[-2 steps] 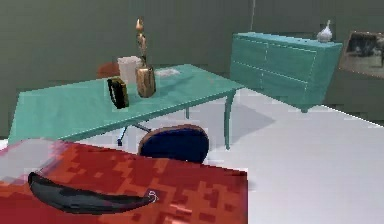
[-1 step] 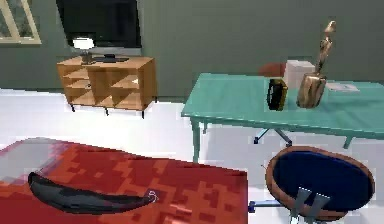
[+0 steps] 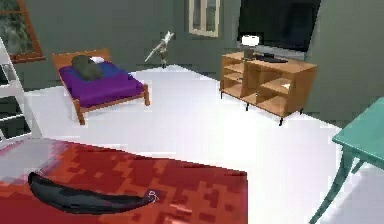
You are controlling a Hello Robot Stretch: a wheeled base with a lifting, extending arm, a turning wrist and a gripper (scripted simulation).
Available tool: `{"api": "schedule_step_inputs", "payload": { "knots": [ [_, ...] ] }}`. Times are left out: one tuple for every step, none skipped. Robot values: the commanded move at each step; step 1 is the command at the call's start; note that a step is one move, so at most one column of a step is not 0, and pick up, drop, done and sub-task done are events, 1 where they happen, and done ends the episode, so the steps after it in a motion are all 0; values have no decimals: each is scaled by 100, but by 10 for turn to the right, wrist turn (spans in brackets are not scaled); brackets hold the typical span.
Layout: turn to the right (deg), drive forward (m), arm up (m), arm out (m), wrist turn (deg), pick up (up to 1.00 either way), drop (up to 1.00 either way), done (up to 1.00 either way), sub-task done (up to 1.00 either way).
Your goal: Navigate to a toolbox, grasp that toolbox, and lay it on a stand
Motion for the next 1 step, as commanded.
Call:
{"api": "schedule_step_inputs", "payload": {
  "knots": [
    [0, 65, 0, 0, 0, 0, 0, 0, 0]
  ]
}}
